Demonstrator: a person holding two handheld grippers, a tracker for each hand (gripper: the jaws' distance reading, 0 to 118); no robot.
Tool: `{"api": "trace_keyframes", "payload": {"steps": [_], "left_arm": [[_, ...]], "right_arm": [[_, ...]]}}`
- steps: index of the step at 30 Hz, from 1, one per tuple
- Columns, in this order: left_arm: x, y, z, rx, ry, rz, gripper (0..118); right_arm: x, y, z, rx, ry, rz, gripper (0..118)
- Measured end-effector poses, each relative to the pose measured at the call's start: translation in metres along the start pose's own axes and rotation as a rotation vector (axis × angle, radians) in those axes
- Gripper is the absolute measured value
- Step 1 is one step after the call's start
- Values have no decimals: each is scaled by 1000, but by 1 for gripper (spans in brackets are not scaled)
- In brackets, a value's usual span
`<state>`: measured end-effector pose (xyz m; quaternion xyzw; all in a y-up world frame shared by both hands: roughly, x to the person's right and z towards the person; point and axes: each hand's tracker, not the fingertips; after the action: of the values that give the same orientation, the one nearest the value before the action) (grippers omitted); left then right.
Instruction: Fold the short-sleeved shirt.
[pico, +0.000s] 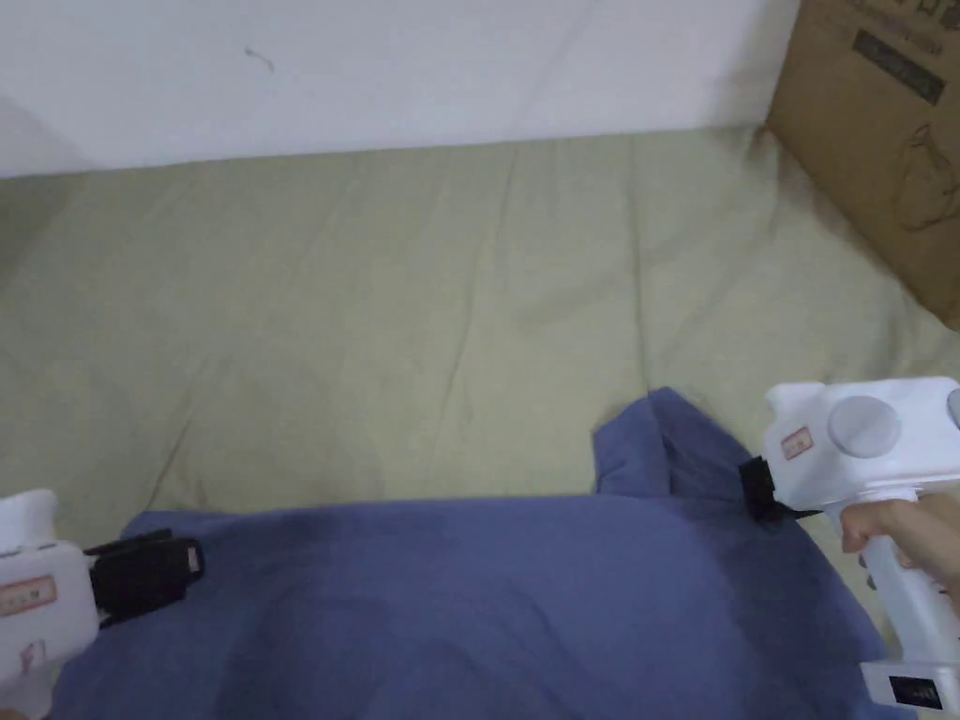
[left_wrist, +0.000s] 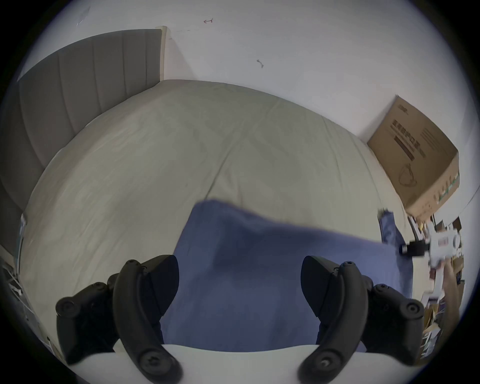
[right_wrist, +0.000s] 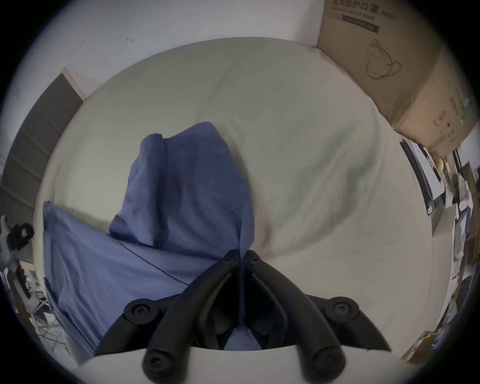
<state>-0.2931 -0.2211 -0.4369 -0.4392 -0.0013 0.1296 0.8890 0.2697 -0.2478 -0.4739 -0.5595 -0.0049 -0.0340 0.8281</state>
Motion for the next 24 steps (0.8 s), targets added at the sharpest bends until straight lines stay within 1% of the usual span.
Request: {"api": "trace_keyframes", "payload": {"steps": [3,4,5,6,7,8,9,10,11,12,13,14,15,17,18,20,22,24], "left_arm": [[4,34,-36,-16,20,4,98],[6,43,-49,-60,86,-29,97],[8,47,-61,-73,115,-59,96],[9,50,-75,-119,136,-99,89],[10,48,-87,-170,170,-124,72],[10,44,-98,-203,183,-139,51],[9,39,-106,-255,159,-152,51],[12,34,-103,-189,171,-145,49],[16,36,-94,-183,169,-163,33],[17,38,-88,-186,165,-159,9],[16,40,-85,-184,103,-136,0],[16,42,-84,-211,62,-127,0],[18,43,-81,-205,109,-147,0],[19,46,-69,-210,105,-239,0],[19,46,-59,-190,108,-250,0],[15,45,-30,-142,77,-231,0],[9,43,2,-95,38,-205,0],[4,33,39,-47,22,-215,0]], "right_arm": [[4,-1,2,3,16,-22,3],[4,-1,2,3,21,-26,3],[5,-1,2,4,23,-33,3],[3,-1,2,5,25,-44,3],[2,-1,2,4,26,-50,3],[2,-1,2,5,25,-53,3],[2,-1,2,3,25,-52,3],[0,-1,1,2,23,-47,3],[-1,-1,3,6,22,-49,3],[0,0,6,7,25,-52,3],[1,1,11,14,29,-52,3],[2,1,18,36,36,-56,2],[4,2,26,51,45,-58,2],[9,0,50,96,95,-90,2],[11,-1,61,108,118,-84,2],[15,-9,88,144,130,-63,2],[16,-20,113,165,123,-38,2],[17,-38,140,198,134,-14,2]]}}
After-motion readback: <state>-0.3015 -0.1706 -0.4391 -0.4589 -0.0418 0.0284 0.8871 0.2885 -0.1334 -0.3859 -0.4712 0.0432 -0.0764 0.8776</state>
